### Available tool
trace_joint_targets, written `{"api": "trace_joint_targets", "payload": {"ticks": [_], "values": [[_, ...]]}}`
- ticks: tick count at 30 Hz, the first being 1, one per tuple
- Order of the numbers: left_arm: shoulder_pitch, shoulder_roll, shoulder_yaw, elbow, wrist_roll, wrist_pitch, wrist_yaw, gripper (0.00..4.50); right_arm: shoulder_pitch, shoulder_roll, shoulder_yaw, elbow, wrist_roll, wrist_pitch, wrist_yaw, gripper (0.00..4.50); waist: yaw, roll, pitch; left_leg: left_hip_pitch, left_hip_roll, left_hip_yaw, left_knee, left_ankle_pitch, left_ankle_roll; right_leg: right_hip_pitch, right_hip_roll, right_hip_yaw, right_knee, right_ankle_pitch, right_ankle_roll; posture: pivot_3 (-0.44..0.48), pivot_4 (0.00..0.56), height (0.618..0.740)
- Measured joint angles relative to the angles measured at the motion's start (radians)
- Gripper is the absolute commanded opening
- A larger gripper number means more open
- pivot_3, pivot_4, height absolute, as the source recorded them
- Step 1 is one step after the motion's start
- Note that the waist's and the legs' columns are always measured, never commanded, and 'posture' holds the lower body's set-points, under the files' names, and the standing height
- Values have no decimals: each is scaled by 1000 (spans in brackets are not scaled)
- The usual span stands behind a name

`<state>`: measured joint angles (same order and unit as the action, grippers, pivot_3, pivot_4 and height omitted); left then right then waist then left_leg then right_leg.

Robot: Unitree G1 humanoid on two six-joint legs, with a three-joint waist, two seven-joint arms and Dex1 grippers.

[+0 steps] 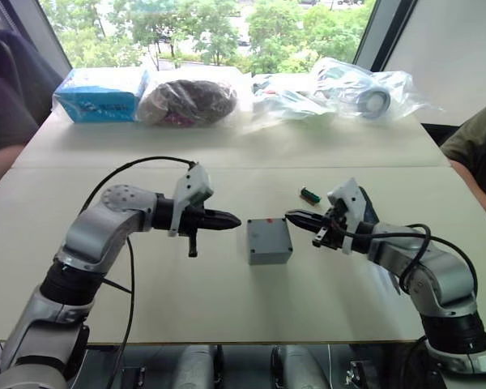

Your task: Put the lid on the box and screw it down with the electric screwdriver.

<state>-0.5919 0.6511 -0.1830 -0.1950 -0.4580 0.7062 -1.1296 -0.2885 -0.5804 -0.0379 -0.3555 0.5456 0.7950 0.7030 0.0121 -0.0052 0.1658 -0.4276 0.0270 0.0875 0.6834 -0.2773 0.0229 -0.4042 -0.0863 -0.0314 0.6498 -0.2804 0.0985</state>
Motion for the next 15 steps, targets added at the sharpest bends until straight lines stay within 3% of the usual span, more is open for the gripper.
{"api": "trace_joint_targets", "payload": {"ticks": [15], "values": [[4,-5,-10,19,14,-20,0,0,3,0,35,37,-42,-48,-11,49,0,0,0,0,0,0,0,0,0,0,0,0,0,0,0,0,150,740]]}}
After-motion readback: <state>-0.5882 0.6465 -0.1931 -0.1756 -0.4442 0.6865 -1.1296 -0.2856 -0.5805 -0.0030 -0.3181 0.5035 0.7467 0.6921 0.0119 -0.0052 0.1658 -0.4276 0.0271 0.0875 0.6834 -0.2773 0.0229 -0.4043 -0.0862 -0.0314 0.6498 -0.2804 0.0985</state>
